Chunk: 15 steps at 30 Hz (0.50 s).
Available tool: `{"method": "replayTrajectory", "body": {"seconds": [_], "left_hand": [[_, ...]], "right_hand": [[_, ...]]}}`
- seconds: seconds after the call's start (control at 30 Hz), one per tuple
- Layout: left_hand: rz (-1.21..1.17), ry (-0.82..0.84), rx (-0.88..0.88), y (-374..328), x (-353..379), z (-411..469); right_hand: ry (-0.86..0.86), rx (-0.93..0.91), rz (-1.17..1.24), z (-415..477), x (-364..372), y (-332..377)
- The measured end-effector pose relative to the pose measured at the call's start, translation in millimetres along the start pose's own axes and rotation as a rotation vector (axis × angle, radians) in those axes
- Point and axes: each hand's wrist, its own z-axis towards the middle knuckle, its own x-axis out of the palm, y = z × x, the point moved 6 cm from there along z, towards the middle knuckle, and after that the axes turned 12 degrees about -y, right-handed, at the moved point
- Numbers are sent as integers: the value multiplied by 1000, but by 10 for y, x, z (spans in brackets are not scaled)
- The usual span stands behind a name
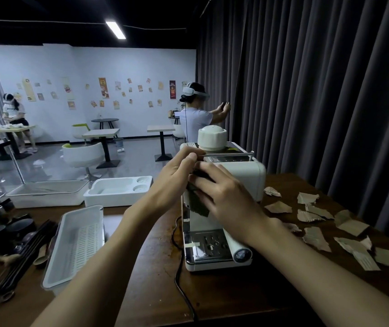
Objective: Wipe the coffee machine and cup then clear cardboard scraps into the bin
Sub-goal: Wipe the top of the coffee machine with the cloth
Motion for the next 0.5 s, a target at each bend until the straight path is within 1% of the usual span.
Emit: {"method": "replayTrajectory", "body": {"seconds": [0.07,0.13,0.27,0.33,0.5], "left_hand": [[-12,-2,-12,11,-11,8],[11,1,-7,21,-22,12],[170,30,30,51,-46,-8],[199,36,58,51,-58,-15],[224,11,103,60,-38,2]], "right_hand": [[5,-4,13,-11,-14,-33],[-25,15,20,-60,-78,-138],[-151,115,-29,-213,-288,-427],[-201,157,-34,-288,-394,-537],[-229,225,-34,-374,-560,-658]]}}
